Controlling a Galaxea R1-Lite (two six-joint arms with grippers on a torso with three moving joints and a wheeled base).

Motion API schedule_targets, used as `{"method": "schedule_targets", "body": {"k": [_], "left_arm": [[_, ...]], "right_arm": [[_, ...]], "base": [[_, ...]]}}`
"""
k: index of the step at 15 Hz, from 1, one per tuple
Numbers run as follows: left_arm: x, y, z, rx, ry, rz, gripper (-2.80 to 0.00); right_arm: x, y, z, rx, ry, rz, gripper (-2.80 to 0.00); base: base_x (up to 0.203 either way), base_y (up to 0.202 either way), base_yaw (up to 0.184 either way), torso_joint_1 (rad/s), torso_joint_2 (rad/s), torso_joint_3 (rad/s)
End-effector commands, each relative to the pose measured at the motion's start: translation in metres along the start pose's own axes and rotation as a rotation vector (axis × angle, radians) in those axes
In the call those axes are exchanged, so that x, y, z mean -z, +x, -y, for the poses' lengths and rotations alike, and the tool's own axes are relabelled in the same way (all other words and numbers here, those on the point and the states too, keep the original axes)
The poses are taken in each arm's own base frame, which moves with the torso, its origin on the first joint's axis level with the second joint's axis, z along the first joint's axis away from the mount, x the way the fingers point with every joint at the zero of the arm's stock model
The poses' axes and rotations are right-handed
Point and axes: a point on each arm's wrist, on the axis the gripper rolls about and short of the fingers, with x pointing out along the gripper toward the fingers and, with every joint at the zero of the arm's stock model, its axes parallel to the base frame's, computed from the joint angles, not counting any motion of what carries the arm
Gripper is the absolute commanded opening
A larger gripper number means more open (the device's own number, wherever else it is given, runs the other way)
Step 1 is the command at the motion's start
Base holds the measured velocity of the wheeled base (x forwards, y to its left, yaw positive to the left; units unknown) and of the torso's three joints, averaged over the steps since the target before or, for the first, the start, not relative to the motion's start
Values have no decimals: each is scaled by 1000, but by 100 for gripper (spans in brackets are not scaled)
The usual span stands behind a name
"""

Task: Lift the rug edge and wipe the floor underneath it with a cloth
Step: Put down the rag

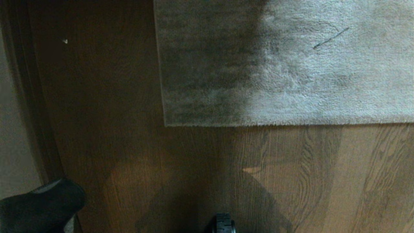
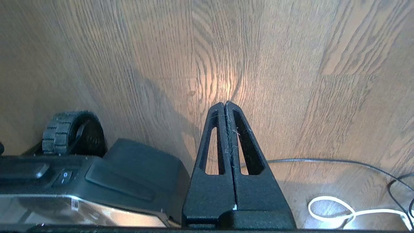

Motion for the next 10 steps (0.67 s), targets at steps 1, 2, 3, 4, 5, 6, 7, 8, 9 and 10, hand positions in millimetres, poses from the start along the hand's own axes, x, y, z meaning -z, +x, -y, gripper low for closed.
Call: {"method": "schedule_targets", "body": {"k": [1,2,3,4,5,6,7,8,9,10], "left_arm": [[0,0,0,-1,0,-1,-280],[0,0,0,-1,0,-1,-280],[0,0,0,-1,0,-1,-280],[0,0,0,-1,0,1,-280],[0,0,0,-1,0,0,-280],[0,0,0,-1,0,-1,-280],[0,0,0,-1,0,0,-280],[0,0,0,-1,0,1,-280],[0,0,0,-1,0,1,-280],[0,0,0,-1,0,0,-280]], "right_arm": [[1,-3,0,12,5,46,-280],[2,-6,0,18,7,80,-280],[3,-10,0,21,9,130,-280],[6,-15,0,23,11,196,-280],[7,-17,0,27,17,233,-280],[8,-18,0,32,31,240,-280],[8,-18,0,31,35,241,-280],[8,-18,0,31,35,238,-280],[8,-18,0,31,35,240,-280],[8,-18,0,31,35,241,-280]], "base": [[0,0,0,0,0,0],[0,0,0,0,0,0],[0,0,0,0,0,0],[0,0,0,0,0,0],[0,0,0,0,0,0],[0,0,0,0,0,0],[0,0,0,0,0,0],[0,0,0,0,0,0],[0,0,0,0,0,0],[0,0,0,0,0,0]]}}
